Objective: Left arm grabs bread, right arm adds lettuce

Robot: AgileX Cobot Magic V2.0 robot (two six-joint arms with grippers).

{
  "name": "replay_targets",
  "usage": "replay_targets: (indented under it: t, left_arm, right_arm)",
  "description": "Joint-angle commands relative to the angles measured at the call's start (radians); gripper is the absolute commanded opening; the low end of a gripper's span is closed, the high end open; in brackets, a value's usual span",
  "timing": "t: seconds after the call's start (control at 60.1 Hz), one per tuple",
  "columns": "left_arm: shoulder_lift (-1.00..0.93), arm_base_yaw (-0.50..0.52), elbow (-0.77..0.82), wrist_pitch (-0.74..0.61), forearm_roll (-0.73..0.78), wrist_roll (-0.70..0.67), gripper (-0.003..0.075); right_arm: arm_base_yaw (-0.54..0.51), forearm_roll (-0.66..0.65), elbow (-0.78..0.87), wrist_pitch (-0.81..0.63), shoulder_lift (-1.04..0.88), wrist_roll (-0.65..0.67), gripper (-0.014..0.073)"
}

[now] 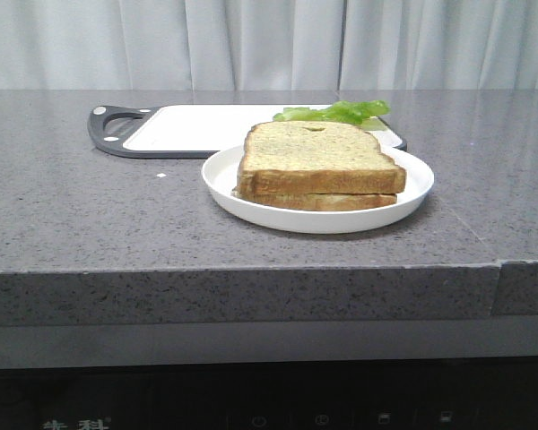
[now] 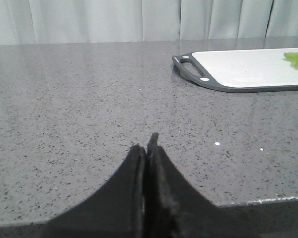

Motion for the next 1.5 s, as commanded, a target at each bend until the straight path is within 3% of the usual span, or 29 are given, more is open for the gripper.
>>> replay_targets:
  t: [0.0,1.114,1.331,1.48]
  left_arm:
    - [-0.018,0.001,0.006,-0.091,-0.007,-0.009,-0.0021]
    - [-0.018,0.008,0.006,-0.091,-0.007,-0.009,-0.0021]
    - [-0.018,0.008,-0.031,-0.290,-0.036,-0.009,-0.0021]
    - [0.037,0.008,-0.200,-0.143,-0.033,-0.011,-0.0021]
  right_arm:
    - [-0.006,-0.013,-0.002,-0.075,-0.023,-0.004,-0.0069]
    - [-0.006,-0.013,-0.002,-0.075,-0.023,-0.004,-0.0069]
    - [-0.005,-0.009,-0.003,-0.113,-0.023,-0.003,-0.0069]
    - [-0.005,0.029,-0.060,-0.172,-0.023,-0.002,-0.0069]
